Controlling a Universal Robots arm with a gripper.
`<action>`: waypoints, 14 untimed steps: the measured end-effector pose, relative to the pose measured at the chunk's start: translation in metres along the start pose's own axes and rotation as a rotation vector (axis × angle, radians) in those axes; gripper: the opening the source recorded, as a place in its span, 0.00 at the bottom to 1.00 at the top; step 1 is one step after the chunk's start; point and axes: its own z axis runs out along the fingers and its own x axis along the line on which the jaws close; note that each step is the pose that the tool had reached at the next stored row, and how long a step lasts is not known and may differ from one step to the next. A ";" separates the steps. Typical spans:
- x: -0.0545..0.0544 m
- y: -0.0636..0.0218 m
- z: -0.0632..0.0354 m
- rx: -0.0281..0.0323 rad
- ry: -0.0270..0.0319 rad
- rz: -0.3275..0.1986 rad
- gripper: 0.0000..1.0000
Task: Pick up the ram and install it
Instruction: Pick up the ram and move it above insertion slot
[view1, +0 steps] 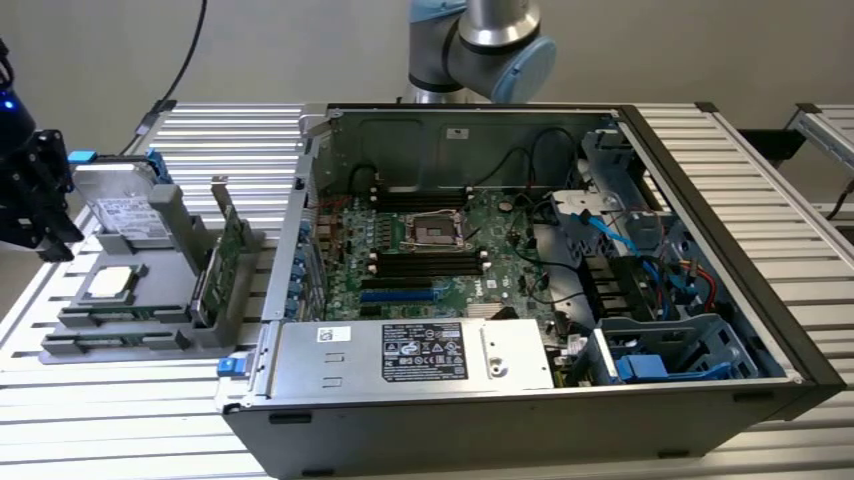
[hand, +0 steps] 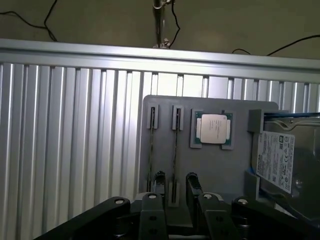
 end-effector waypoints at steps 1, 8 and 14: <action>0.002 -0.0008 0.0018 0.0000 -0.0002 0.000 0.31; 0.012 -0.0065 0.0143 0.0001 -0.0004 0.000 0.31; 0.013 -0.0091 0.0250 0.0000 -0.0003 -0.001 0.31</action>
